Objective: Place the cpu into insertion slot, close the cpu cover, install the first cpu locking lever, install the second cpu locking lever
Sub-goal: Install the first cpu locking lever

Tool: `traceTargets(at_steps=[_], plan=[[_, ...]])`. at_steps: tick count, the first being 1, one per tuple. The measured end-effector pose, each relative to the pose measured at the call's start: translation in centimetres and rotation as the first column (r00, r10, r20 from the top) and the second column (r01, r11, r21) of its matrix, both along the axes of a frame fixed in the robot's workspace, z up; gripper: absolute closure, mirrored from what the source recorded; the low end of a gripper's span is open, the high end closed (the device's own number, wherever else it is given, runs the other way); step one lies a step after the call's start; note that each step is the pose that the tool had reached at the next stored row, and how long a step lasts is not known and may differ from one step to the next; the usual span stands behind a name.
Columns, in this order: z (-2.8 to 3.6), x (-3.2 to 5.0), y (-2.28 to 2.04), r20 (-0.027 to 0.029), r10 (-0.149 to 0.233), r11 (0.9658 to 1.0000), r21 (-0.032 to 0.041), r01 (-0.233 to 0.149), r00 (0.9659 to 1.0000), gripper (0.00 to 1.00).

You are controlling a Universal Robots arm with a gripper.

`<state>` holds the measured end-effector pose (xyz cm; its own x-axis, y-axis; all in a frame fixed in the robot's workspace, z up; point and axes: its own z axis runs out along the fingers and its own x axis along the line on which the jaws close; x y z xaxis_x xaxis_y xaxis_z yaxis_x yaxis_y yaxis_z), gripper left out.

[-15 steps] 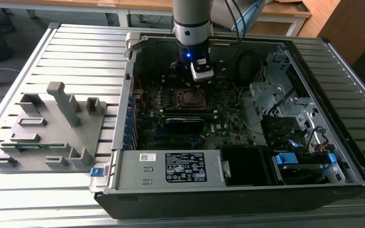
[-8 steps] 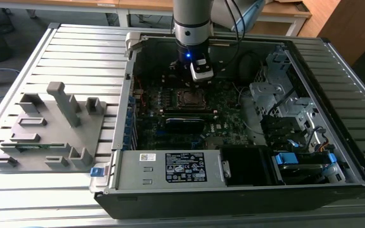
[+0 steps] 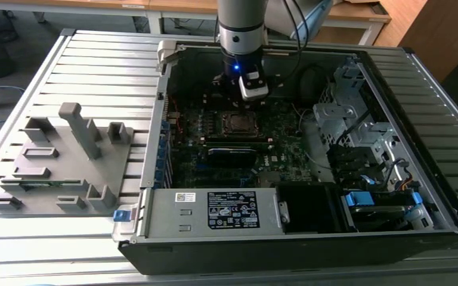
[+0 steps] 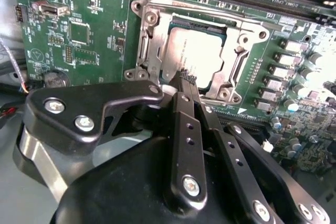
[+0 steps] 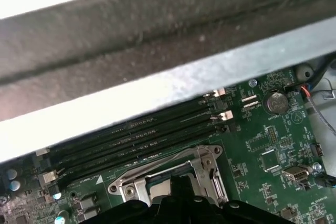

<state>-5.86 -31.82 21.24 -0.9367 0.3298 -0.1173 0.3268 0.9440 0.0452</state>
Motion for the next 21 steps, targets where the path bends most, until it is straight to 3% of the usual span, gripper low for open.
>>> traceTargets(at_steps=[21], plan=[[0.03,0.0,-0.11,-0.0027,0.012,0.9999,0.0046,-0.012,0.9999,0.89]])
